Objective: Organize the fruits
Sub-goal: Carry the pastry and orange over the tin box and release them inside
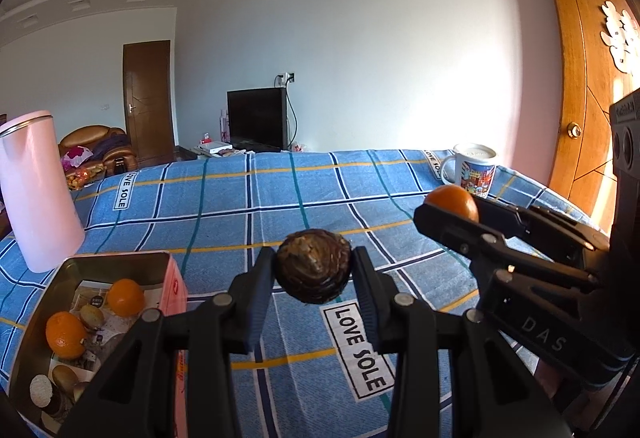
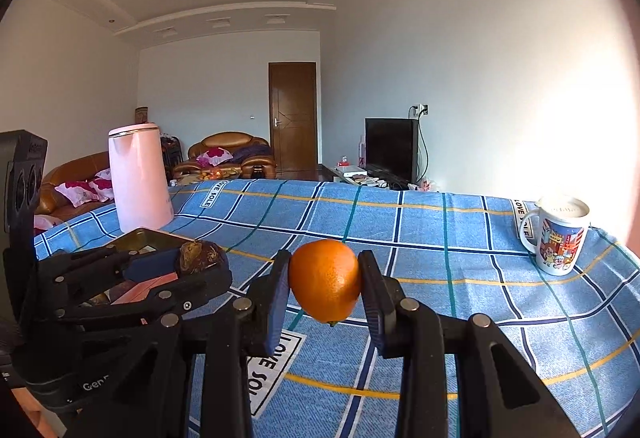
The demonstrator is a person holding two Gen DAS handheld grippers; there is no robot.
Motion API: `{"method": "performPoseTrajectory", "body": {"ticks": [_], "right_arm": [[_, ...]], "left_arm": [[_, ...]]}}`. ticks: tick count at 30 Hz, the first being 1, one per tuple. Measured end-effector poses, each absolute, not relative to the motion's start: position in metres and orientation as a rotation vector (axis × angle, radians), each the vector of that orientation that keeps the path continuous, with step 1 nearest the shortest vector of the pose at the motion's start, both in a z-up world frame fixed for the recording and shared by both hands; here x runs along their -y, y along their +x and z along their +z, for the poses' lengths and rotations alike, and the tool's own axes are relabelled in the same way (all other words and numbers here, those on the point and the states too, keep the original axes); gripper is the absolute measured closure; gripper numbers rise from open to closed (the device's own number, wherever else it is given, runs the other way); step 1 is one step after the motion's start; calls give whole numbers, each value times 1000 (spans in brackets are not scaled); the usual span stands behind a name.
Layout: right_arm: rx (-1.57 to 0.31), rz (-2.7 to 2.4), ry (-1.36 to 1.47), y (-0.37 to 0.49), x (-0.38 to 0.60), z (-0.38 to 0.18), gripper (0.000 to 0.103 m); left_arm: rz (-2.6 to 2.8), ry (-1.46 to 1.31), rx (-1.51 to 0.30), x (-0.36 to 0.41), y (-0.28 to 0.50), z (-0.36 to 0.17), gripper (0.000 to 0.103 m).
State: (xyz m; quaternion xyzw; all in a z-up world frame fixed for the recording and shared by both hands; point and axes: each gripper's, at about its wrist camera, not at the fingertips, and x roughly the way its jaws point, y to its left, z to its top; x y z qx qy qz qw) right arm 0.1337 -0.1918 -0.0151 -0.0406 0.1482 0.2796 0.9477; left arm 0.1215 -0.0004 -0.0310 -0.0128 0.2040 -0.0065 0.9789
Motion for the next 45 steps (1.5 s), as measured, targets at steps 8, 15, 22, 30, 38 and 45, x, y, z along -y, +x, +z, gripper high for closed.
{"method": "performPoseTrajectory", "body": {"ticks": [8,15,22,30,38,45], "right_arm": [[-328,635,-97,133,163,-15,67],[-318,703,-121,127,129,-6,67],[-311,759,-158,121,97,0,67],[-316,811,-189,119,63,4,67],[-330,848,-219,117,36,2,67],[-349,866,-246,118,14,-1,67]], "left_arm": [[36,-68,-406,-32,105,-27,62],[104,-95,-392,-67,85,-24,62],[161,-120,-386,-95,73,-21,62],[212,-136,-398,-122,62,-22,62],[249,-157,-417,-144,57,-26,62],[262,-159,-435,-156,56,-29,62]]}}
